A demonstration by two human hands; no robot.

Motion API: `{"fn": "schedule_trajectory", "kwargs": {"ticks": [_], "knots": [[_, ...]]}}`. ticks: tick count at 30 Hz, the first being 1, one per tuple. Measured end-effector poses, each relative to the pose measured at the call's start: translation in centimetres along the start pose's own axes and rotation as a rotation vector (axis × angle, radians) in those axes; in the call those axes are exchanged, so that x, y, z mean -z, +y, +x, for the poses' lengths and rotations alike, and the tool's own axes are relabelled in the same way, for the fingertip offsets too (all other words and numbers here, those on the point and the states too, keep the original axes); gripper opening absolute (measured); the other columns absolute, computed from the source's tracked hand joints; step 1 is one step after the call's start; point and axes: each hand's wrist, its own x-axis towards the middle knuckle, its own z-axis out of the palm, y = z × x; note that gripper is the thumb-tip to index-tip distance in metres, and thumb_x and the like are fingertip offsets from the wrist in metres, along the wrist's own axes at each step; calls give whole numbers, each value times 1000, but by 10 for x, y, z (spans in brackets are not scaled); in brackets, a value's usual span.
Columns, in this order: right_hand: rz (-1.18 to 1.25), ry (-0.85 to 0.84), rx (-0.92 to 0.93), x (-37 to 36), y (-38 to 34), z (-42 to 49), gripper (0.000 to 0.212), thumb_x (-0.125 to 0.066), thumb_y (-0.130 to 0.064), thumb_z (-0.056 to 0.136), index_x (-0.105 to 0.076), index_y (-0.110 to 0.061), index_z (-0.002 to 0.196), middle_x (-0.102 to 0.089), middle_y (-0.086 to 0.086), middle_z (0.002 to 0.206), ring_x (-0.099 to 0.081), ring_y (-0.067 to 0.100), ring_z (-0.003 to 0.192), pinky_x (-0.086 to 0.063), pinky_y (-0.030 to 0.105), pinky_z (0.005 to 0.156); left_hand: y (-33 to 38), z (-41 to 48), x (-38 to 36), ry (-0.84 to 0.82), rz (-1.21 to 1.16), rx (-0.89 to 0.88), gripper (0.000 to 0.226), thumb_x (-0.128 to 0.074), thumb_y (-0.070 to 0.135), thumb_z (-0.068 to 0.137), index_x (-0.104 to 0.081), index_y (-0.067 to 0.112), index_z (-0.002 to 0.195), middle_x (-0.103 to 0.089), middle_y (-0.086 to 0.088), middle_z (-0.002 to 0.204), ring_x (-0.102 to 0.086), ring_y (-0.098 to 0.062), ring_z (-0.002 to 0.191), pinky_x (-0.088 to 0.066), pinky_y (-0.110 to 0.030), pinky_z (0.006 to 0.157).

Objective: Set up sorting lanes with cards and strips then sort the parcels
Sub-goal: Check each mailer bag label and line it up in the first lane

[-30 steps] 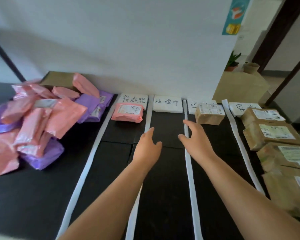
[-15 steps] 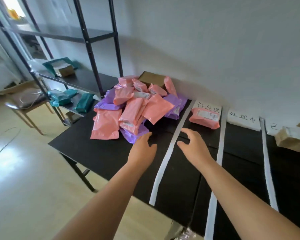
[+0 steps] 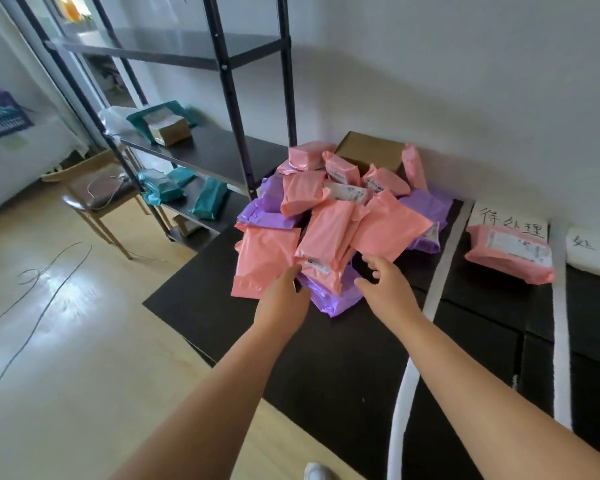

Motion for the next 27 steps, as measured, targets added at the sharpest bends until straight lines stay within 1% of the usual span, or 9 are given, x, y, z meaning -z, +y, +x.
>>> {"fn": "schedule_trajectory", "kwargs": {"ticks": [2,5,9,11,13,14,18,22,27], "knots": [[-3,4,-43,-11,-1,27,44,-63,-17,95,-52,-21,138,-53,-1,137,-47,5,105,-39,21,81,-3,29,2,-31,24,19,42,-47,21,100,-48,26,142,-59,-1,129,-58,-20,101,-51,-33,85],[-42,11,-80,-27,-5,58,39,-62,-18,96,-54,-18,134,-56,-1,127,-48,8,97,-37,15,66,-9,64,0,-61,74,2,42,-45,23,100,-49,26,142,-61,-1,130,-60,-20,103,-49,-29,80],[-74,10,-134,-47,-3,81,30,-61,-21,96,-57,-18,126,-56,-7,111,-50,9,93,-35,14,62,-21,102,-9,-120,59,26,43,-45,20,100,-47,27,143,-60,-2,131,-59,-18,94,-46,-24,69],[-79,14,-173,-54,-1,87,30,-60,-21,96,-58,-19,126,-56,-8,110,-51,10,94,-40,18,66,-24,119,-13,-162,64,30,47,-47,20,100,-43,27,145,-57,-3,137,-61,-22,102,-49,-27,74],[-88,23,-222,-61,1,93,32,-59,-22,97,-57,-20,129,-59,-6,116,-56,12,99,-46,25,76,-25,138,-16,-206,75,22,48,-48,20,100,-41,25,147,-52,-5,143,-60,-27,113,-51,-36,91],[-90,31,-244,-65,2,96,32,-58,-22,97,-57,-21,130,-60,-6,119,-58,13,103,-48,28,80,-25,148,-17,-229,77,20,50,-47,19,100,-39,24,148,-49,-6,145,-59,-29,115,-50,-38,96],[-92,84,-329,-81,3,104,31,-55,-24,99,-58,-22,129,-63,-6,124,-59,13,105,-48,30,84,-30,184,-18,-352,137,-4,56,-42,13,98,-31,19,153,-40,-7,152,-52,-31,126,-45,-41,103],[-133,121,-400,-94,-4,112,31,-52,-27,100,-57,-23,131,-64,-5,124,-61,17,108,-50,31,85,-36,211,-19,-447,191,-66,50,-38,6,100,-32,10,150,-51,-19,139,-55,-39,120,-48,-48,98],[-190,173,-452,-110,-16,114,34,-51,-23,100,-58,-22,133,-65,-1,123,-61,21,110,-53,40,93,-42,227,-16,-479,164,-127,53,-42,4,92,-44,16,144,-61,-14,128,-58,-37,113,-50,-44,93]]}}
